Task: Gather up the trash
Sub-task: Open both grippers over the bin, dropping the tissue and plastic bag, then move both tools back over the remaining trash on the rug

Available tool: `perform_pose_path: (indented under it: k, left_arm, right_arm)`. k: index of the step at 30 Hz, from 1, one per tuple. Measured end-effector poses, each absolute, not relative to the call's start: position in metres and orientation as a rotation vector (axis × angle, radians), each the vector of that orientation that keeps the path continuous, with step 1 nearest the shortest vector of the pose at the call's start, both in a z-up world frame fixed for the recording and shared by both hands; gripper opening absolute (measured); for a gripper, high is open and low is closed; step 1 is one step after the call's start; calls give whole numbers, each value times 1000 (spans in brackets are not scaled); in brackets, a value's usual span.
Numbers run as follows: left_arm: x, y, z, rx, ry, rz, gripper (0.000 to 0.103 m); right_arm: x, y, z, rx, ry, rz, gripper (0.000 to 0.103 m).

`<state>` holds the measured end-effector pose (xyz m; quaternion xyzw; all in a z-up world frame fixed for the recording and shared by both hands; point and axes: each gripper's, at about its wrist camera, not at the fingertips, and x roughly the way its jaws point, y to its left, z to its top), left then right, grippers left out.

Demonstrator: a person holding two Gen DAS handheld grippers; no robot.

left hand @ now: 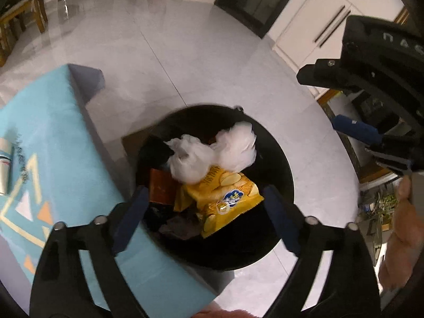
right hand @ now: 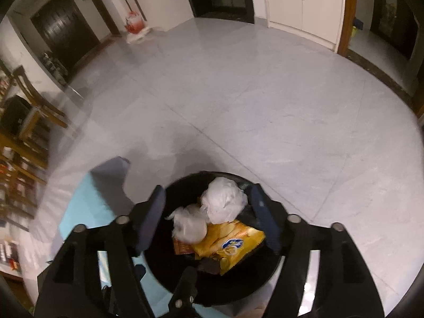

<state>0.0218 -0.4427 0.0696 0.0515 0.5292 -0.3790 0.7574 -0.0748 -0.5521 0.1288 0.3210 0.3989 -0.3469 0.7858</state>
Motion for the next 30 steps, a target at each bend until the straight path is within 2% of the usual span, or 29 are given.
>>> perform_pose_path:
  k: [2,7,9,20,24,30]
  left_arm:
    - [26,-422,80,78,1133,-800,97]
    - [43,-350,109,-22,1066,-671,98]
    - [48,-324,118,-53,1041,-633,98]
    - [81,-126,169,-53,858,-282,99]
    - [94,-72,161,-104,839,-131,99]
    - [125,-27,130,-188,919,-43,99]
  right_arm:
    - [-73,-546,135,679,837,-740,79]
    - [-62,-525,148,599,806,-734,93]
    - [-57,-517,153,580,796,-714,96]
    - [-9,-426,169,429,764,-494,100]
    - [17,-389,159,423,817,-337,100]
    - [54,-339,137,386,914,-232,100]
